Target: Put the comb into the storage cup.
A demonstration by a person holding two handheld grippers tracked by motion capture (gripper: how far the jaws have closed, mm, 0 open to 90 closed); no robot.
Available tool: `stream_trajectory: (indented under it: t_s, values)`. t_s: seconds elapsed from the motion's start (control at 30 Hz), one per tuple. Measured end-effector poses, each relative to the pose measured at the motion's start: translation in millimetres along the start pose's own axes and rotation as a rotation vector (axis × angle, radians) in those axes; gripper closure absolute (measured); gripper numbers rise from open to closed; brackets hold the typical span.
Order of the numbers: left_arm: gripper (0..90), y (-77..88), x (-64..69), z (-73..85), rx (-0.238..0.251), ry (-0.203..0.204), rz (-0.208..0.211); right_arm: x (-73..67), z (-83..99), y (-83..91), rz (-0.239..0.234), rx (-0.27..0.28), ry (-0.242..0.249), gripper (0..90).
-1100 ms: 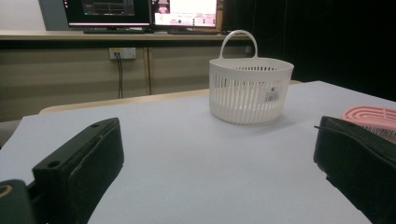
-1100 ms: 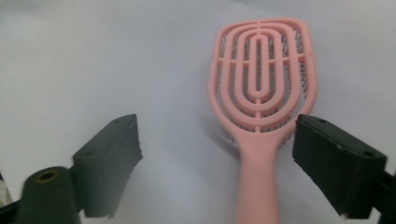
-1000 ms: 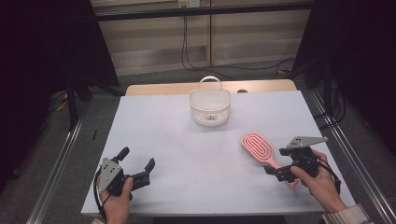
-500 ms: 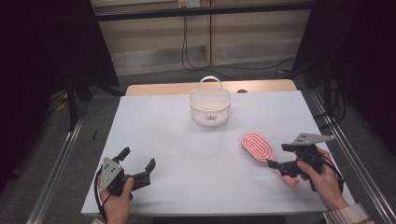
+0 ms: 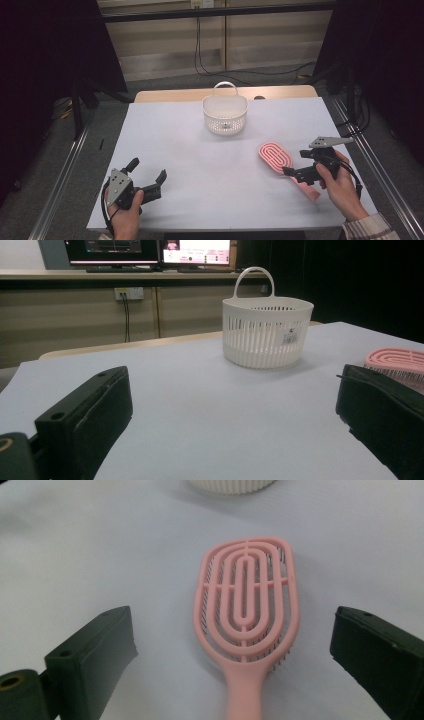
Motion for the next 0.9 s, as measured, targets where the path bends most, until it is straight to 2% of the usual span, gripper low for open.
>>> stream_trajectory:
  t_s: [0.17, 0.27, 0.33, 0.53, 0.63, 0.9]
  values:
    - [1.8, -0.2, -0.1, 0.0, 0.001, 0.000, 0.004, -1.5, -9.1, -7.3, 0.007, -0.046, 0.023, 4.4]
    - [1.7, 0.0, -0.1, -0.3, 0.004, 0.001, 0.003, -3.4, -12.9, -10.3, -0.021, -0.055, 0.019, 3.9]
    - [1.8, 0.1, -0.1, -0.2, 0.002, 0.001, 0.004, -3.1, -14.5, -11.7, -0.005, -0.070, 0.032, 5.2]
    - [1.7, -0.2, 0.2, -0.2, 0.001, 0.000, 0.002, 3.1, -17.2, -17.6, 0.001, -0.129, 0.002, 4.6]
    - [1.7, -0.2, 0.0, 0.0, -0.001, -0.001, 0.005, 3.8, -18.1, -22.9, -0.018, -0.162, -0.004, 7.4]
    - [1.7, 0.1, 0.6, -0.6, 0.005, 0.005, 0.008, 5.3, -20.9, -39.4, 0.021, -0.224, 0.019, 5.4]
Point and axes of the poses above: each handheld gripper's, and its own axes: y roughly backward along the jaws, z roughly out of its underside, x roughly to its right, the point moved 5 cm from there along -y, roughly forward along the jaws, and after that the axes turned 5 degrees about -y, right-handed, at the moved point
